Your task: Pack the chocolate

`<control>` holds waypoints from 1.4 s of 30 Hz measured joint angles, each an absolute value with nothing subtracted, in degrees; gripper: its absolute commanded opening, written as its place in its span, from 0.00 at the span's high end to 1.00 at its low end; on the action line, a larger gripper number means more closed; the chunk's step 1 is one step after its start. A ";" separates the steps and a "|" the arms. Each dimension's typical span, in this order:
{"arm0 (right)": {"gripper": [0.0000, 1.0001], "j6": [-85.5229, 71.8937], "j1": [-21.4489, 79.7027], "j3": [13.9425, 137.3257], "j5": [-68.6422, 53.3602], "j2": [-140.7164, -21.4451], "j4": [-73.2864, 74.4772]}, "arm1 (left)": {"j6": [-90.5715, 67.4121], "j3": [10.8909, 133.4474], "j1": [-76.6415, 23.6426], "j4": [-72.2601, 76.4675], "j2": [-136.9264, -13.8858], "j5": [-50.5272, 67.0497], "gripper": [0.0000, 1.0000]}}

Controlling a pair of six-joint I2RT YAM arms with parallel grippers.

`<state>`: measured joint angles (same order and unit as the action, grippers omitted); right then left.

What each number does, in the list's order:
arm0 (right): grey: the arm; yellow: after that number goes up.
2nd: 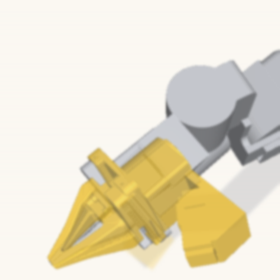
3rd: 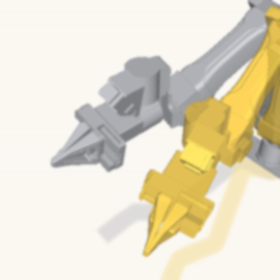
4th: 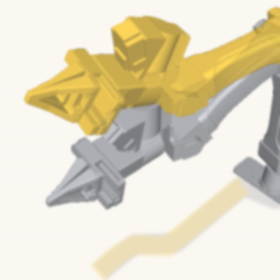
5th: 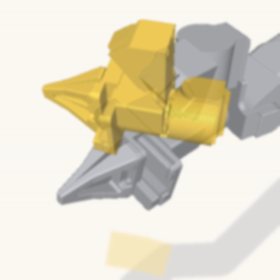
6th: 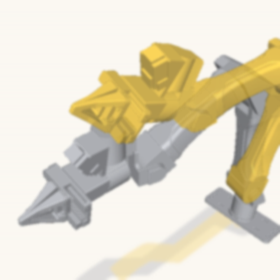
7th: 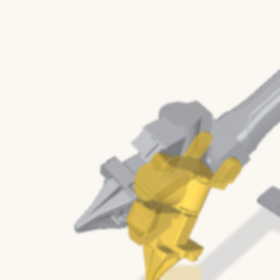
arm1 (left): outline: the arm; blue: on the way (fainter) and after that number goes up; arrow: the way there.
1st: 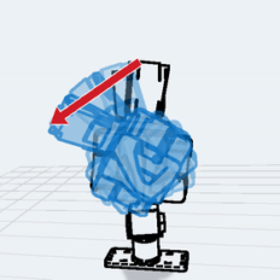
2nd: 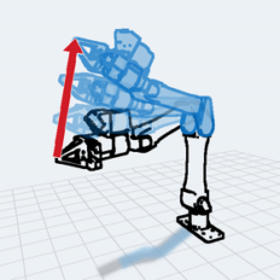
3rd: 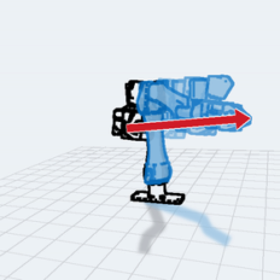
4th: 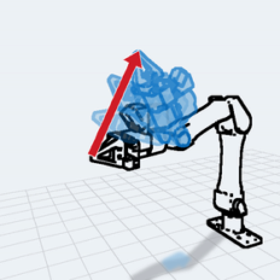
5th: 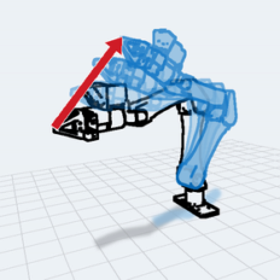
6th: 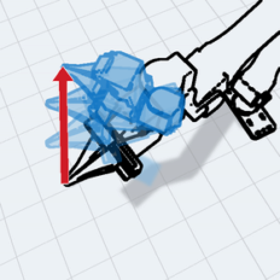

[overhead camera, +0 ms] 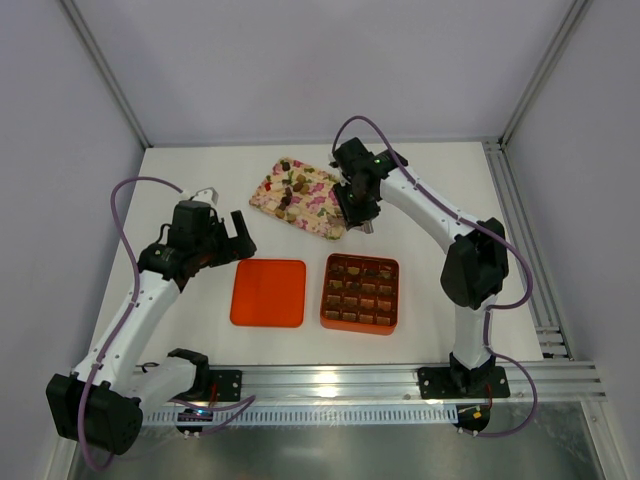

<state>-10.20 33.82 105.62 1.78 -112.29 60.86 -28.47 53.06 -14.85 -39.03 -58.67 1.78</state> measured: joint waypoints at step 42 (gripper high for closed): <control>0.61 -10.20 33.74 108.77 1.76 -112.29 61.04 | -28.47 53.06 -14.85 -39.03 -58.92 1.78 0.00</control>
<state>-10.20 33.74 108.77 1.76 -112.29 61.04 -28.47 53.06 -14.85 -39.03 -58.92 1.78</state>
